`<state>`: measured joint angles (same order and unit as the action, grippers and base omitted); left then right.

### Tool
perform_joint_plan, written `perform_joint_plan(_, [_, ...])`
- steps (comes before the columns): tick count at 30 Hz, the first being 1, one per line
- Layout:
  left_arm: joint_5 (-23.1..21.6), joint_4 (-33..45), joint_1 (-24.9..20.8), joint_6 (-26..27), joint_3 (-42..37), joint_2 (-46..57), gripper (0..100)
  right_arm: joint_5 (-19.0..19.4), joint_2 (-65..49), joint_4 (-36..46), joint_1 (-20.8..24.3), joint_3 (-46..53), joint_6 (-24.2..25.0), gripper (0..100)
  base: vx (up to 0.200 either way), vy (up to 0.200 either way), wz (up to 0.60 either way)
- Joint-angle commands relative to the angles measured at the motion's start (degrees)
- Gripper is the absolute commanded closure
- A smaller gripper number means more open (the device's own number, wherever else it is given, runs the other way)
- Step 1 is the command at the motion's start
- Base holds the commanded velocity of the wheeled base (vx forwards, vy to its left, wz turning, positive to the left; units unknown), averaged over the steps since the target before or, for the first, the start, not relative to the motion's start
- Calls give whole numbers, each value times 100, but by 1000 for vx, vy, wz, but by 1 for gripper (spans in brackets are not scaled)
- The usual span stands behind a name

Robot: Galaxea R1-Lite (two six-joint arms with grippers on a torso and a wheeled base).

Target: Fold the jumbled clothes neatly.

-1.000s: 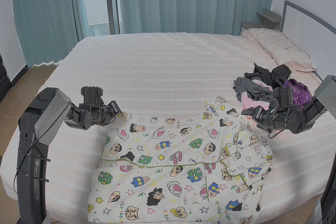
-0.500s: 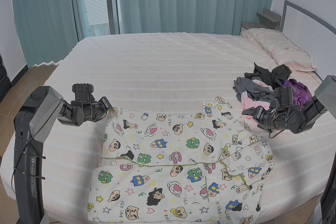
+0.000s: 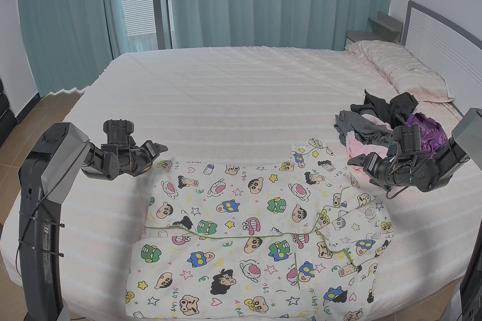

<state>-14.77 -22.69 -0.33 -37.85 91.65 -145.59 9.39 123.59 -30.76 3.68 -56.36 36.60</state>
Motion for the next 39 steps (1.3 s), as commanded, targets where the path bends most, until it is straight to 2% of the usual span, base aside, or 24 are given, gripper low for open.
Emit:
perform_joint_plan(1, [-8, 71, 112, -12, -226, 312, 0, 2, -45, 0, -8, 90, -3, 0, 0, 0, 0])
perform_joint_plan(7, [-280, 45, 200, -20, -1237, 1173, 0, 28, -142, -53, -17, 248, 23, 0, 0, 0, 0])
perform_joint_plan(11, [-1054, -333, 191, 6, -2723, 2105, 0, 37, -212, -431, -25, 520, 23, 0, 0, 0, 0])
perform_joint_plan(12, [-1054, -333, 191, 6, -2723, 2105, 0, 37, -212, -431, -25, 520, 23, 0, 0, 0, 0])
perform_joint_plan(13, [-1282, -579, 182, -3, -3267, 2422, 0, 37, -230, -589, -25, 617, 32, 0, 0, 0, 0])
perform_joint_plan(15, [-1423, -808, 156, 6, -3724, 2624, 0, 46, -239, -677, -17, 670, 32, 0, 0, 0, 0])
perform_joint_plan(17, [-1484, -948, 121, 85, -4006, 2703, 0, 46, -265, -695, -17, 696, 32, 0, 0, 0, 0])
perform_joint_plan(21, [-1467, -983, 103, 771, -4603, 2685, 0, 46, -327, -686, -8, 749, 23, 0, 0, 0, 0])
perform_joint_plan(27, [-1467, -1027, 59, 999, -4832, 2632, 0, 63, -344, -677, -8, 775, 5, 0, 0, 0, 0])
perform_joint_plan(39, [-1414, -1036, 24, 1008, -4287, 1877, 0, 63, -353, -677, 45, 775, -12, 0, 0, 0, 0])
